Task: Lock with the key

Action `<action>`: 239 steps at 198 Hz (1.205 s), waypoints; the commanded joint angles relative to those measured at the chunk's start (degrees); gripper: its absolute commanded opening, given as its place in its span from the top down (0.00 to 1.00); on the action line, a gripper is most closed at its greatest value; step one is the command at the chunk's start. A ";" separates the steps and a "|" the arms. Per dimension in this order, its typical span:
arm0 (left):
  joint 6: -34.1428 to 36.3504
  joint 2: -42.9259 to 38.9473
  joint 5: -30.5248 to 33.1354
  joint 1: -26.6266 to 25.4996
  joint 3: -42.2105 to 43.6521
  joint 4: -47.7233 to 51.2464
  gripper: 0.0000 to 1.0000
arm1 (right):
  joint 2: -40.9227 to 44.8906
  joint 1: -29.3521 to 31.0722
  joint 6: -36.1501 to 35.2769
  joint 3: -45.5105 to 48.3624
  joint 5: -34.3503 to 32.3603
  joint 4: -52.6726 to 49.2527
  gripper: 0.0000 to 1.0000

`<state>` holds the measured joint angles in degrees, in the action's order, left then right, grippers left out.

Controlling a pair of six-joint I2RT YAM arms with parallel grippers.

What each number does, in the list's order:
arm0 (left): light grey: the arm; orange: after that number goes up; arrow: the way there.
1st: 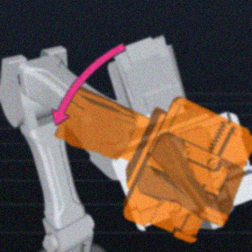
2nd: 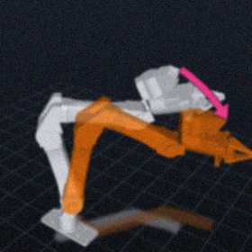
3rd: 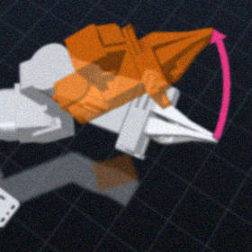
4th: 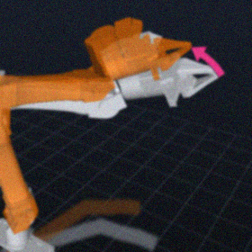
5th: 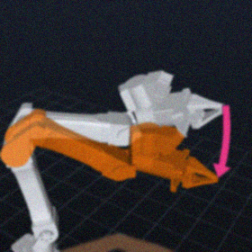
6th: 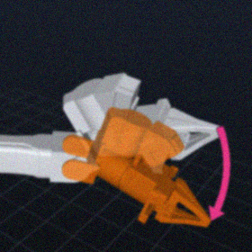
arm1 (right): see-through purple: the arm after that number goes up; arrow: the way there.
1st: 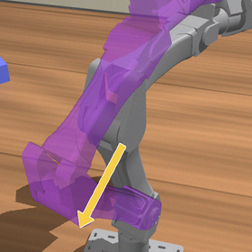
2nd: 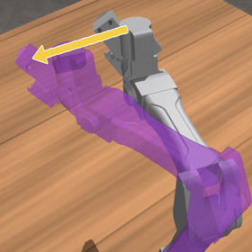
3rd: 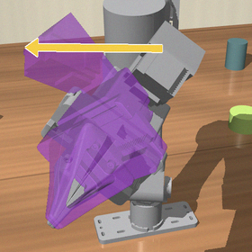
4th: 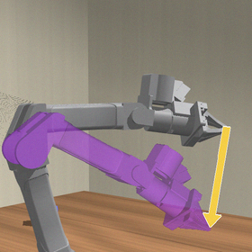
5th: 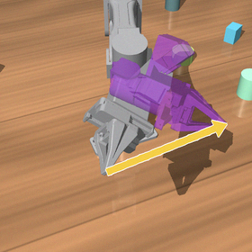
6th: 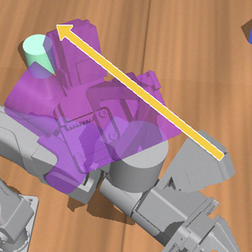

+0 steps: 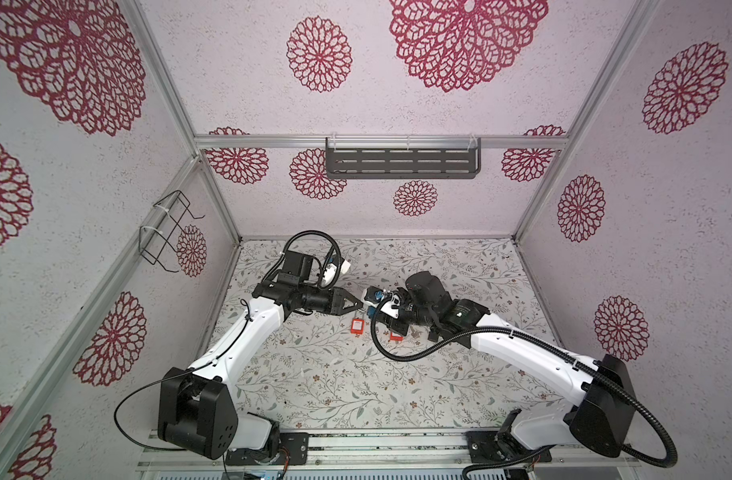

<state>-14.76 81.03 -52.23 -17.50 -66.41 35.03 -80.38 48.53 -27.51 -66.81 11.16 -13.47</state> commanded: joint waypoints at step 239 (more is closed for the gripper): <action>26.09 -6.79 5.48 -8.16 -1.41 -9.68 1.00 | 8.96 -9.42 2.98 -1.51 17.20 -12.44 0.39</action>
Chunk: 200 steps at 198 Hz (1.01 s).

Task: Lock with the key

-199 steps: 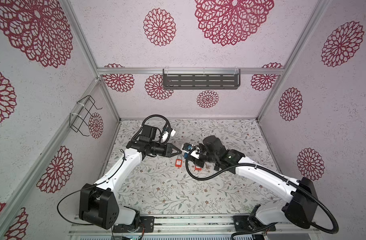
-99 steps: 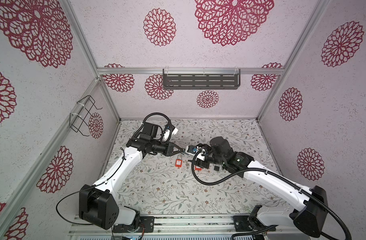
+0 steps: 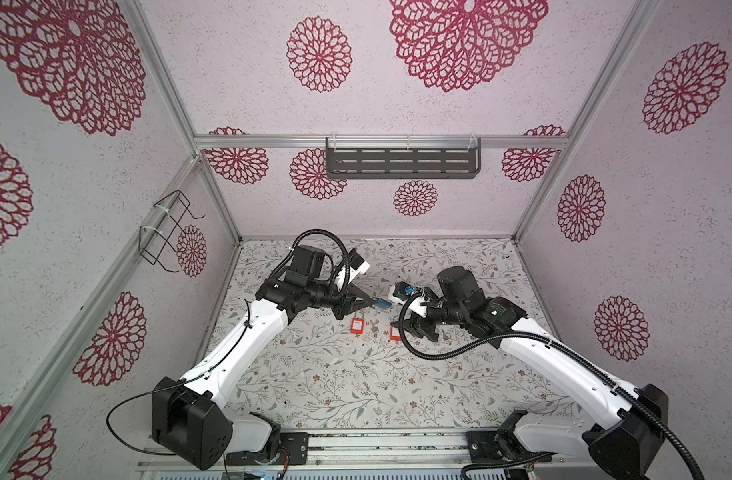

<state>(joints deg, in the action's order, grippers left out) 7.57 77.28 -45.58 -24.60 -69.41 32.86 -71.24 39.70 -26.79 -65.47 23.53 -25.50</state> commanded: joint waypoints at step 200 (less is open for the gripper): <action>13.78 -9.44 -1.10 -4.70 9.73 -15.24 1.00 | -6.99 -1.03 1.23 -8.27 11.98 -3.92 0.72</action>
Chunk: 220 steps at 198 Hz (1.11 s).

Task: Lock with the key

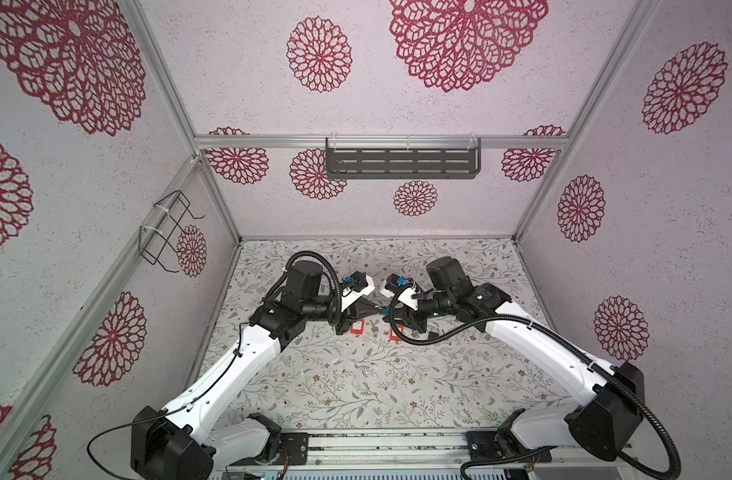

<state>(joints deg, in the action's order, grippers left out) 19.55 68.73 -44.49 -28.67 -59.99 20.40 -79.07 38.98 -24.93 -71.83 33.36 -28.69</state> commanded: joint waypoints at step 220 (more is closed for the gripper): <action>4.88 1.76 -4.97 -1.66 -1.54 0.07 1.00 | 5.02 -0.31 -1.85 1.70 6.61 3.17 0.96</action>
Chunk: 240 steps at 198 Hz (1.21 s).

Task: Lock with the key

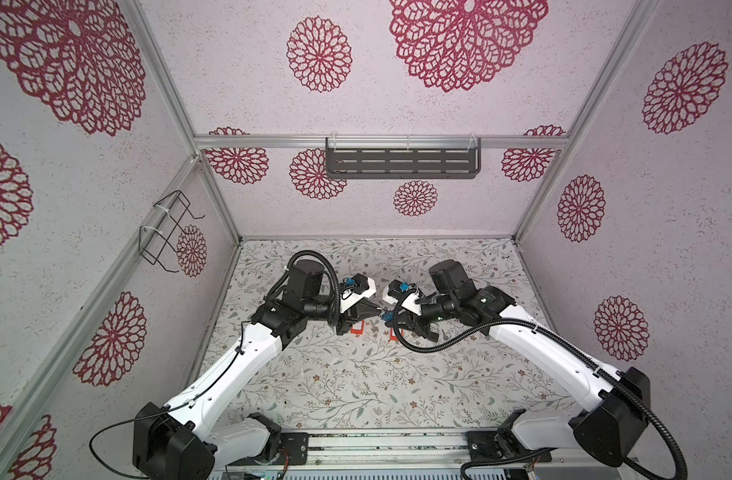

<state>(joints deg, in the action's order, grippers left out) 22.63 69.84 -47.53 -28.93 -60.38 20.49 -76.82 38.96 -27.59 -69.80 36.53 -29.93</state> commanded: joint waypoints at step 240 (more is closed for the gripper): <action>3.60 6.07 -3.03 -5.76 -0.45 2.67 1.00 | 1.87 -1.07 4.73 -4.07 9.10 18.41 1.00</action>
<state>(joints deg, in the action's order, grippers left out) 24.08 73.23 -48.07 -30.72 -61.78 20.14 -75.94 37.63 -26.57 -67.92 39.07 -28.77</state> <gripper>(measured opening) 0.094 0.177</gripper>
